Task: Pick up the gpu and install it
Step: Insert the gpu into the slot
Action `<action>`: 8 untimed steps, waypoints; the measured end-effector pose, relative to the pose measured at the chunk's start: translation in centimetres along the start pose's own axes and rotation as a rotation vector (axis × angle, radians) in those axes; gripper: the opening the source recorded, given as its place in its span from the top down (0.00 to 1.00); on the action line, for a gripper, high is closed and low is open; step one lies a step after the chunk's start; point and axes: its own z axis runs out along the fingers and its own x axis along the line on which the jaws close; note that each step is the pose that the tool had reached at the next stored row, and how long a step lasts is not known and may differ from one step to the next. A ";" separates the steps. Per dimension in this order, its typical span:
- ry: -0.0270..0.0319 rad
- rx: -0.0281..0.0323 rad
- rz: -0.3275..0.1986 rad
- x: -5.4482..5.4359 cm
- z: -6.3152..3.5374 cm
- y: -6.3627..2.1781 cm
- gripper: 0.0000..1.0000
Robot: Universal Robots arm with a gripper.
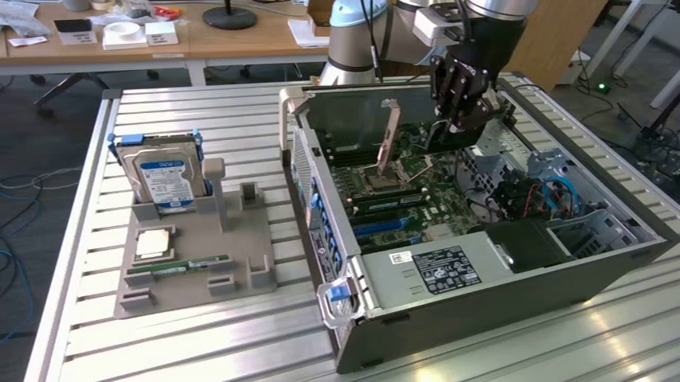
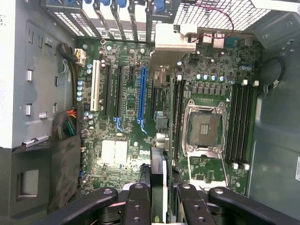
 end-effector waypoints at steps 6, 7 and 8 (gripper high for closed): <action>-0.0002 0.0009 0.000 0.0 0.31 0.27 0.73; -0.0001 0.0023 0.000 0.0 0.45 0.31 0.73; 0.0000 0.0041 0.000 0.0 0.61 0.34 0.73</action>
